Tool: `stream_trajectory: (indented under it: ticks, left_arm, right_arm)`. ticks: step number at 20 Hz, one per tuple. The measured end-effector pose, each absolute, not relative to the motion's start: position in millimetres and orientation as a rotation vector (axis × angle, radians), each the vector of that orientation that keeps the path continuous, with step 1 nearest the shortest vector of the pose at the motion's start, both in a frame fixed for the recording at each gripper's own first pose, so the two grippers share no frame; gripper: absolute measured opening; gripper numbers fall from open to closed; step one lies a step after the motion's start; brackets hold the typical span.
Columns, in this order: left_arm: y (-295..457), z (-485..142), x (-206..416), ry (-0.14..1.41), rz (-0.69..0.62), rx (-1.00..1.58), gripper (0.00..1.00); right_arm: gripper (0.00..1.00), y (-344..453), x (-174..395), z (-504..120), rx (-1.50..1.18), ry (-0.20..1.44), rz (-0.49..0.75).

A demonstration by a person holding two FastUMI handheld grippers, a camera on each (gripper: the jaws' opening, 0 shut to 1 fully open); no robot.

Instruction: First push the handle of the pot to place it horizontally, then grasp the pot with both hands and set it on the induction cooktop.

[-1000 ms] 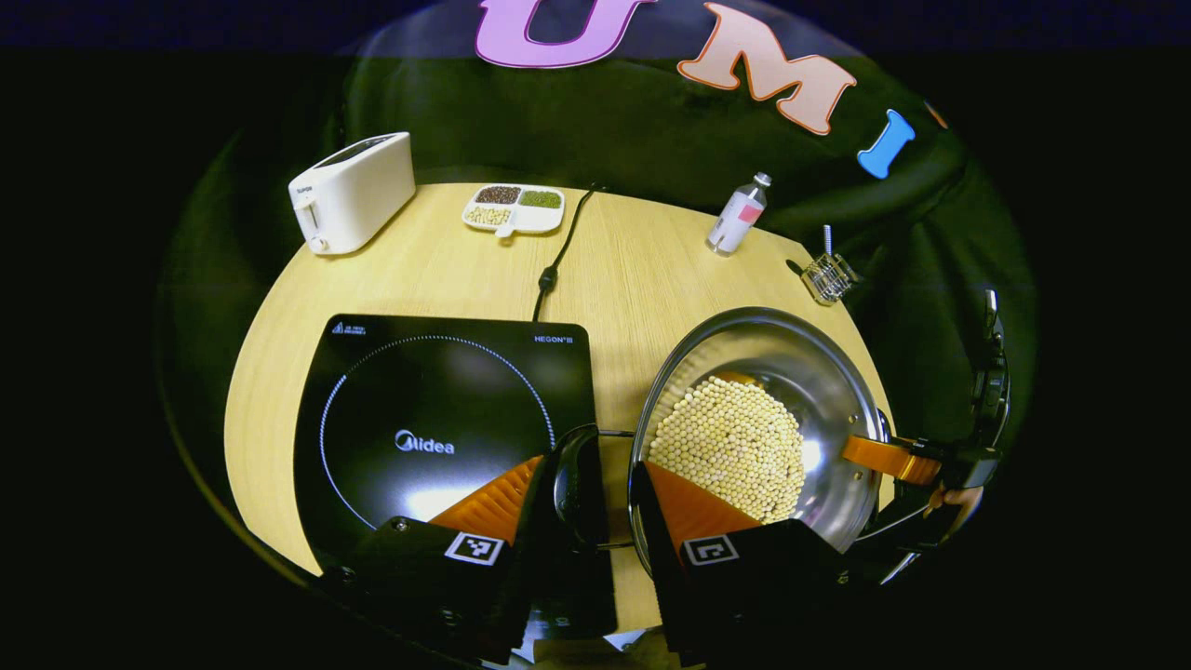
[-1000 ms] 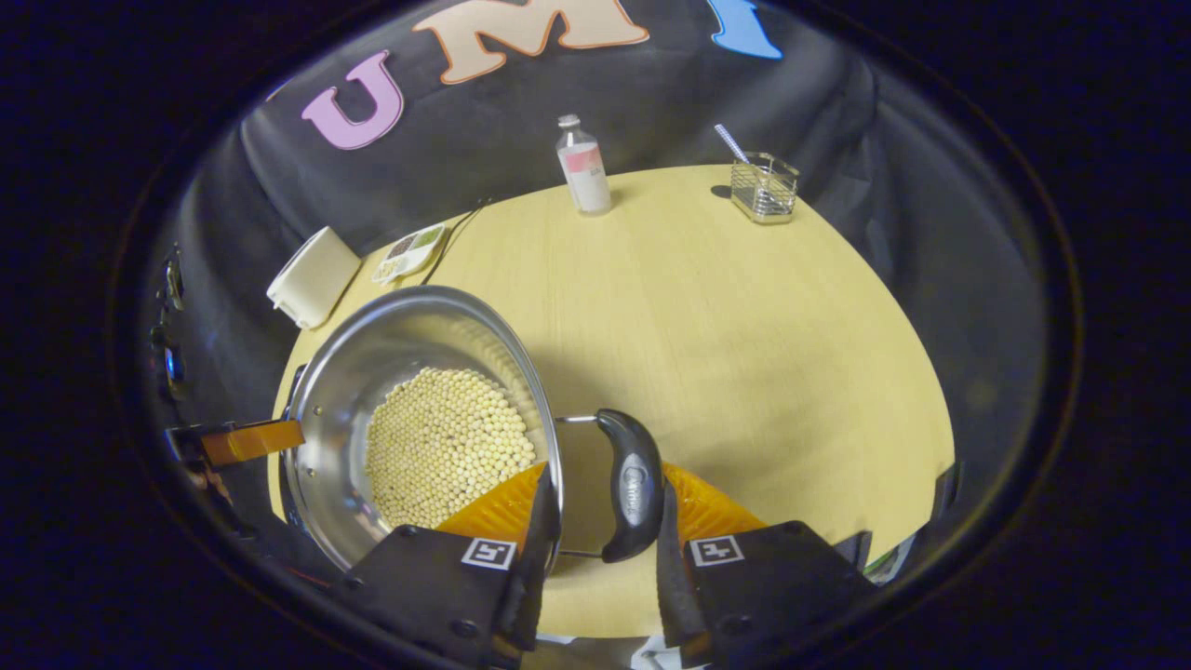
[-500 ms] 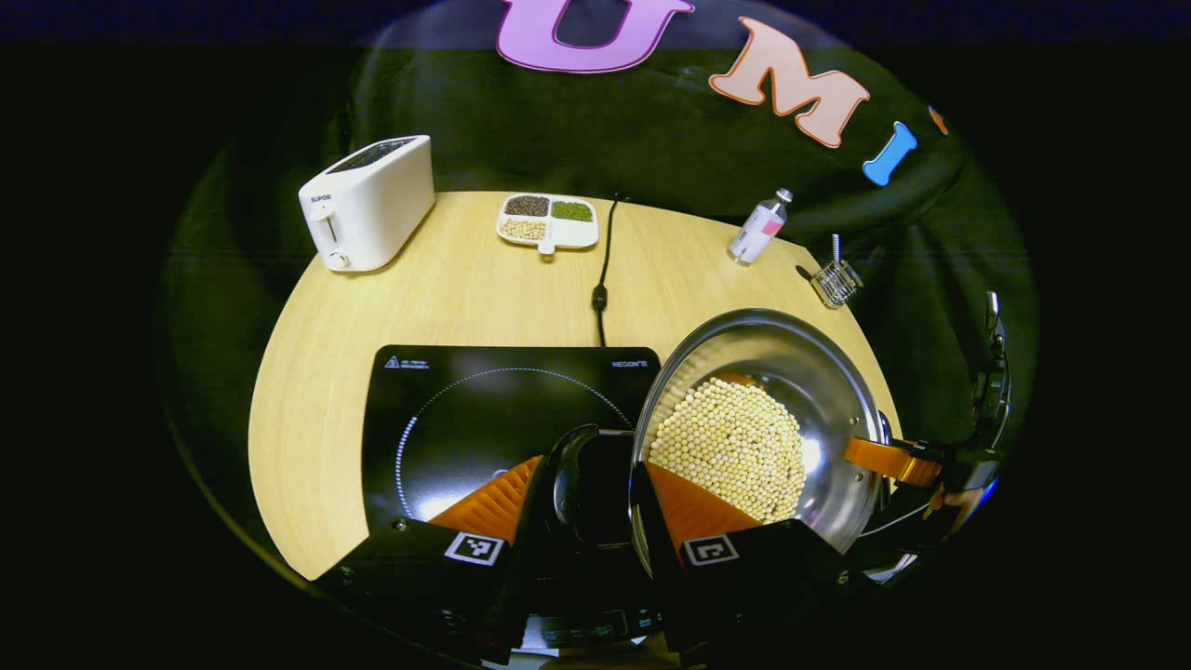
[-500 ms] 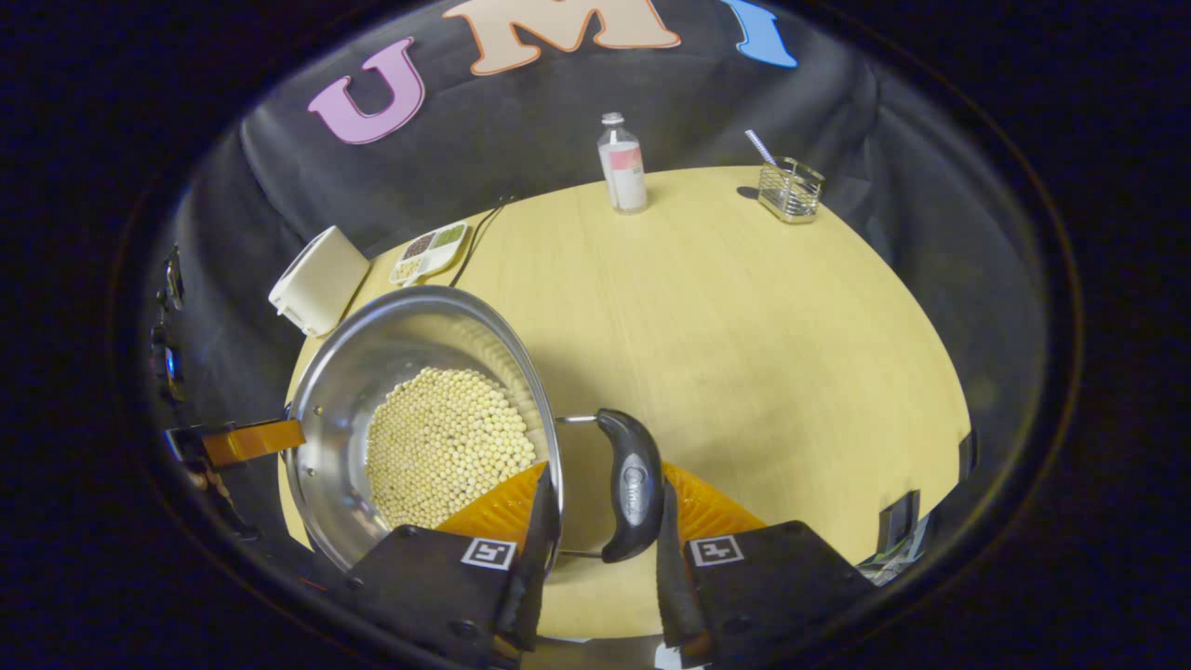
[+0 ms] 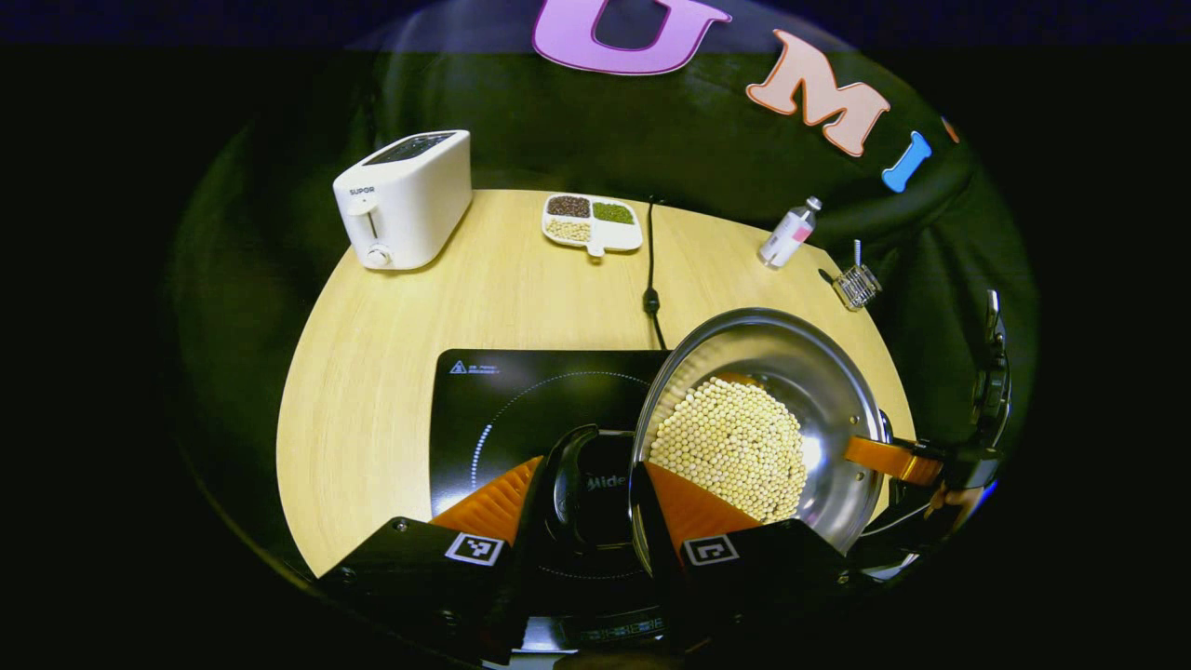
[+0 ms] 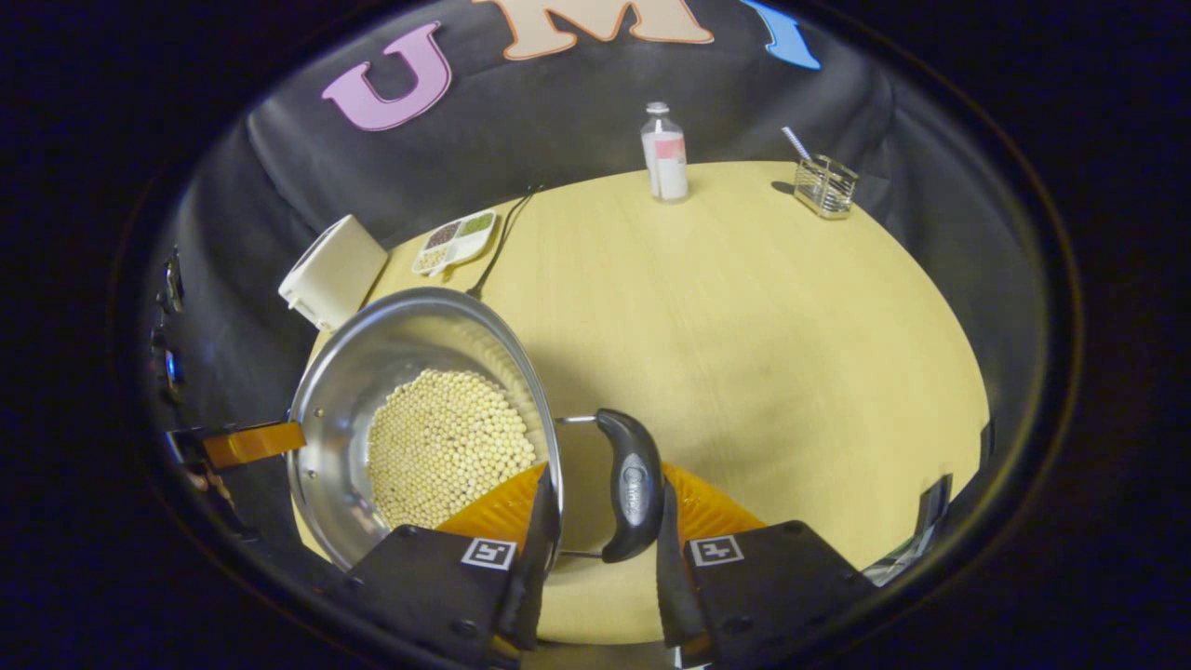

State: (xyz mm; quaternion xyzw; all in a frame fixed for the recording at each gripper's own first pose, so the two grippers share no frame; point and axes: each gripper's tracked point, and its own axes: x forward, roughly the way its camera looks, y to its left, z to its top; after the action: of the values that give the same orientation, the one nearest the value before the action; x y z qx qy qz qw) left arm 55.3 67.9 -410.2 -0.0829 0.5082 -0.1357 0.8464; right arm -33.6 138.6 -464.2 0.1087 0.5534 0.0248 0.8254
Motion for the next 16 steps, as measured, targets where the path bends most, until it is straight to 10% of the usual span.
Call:
stream_trajectory:
  ticks: [16]
  left_arm:
    - [147.4,-409.5,74.7,1.091,-0.228,-0.151,0.56]
  right_arm:
    - [0.48,211.1,-20.5,-471.0,0.265,1.180,0.102]
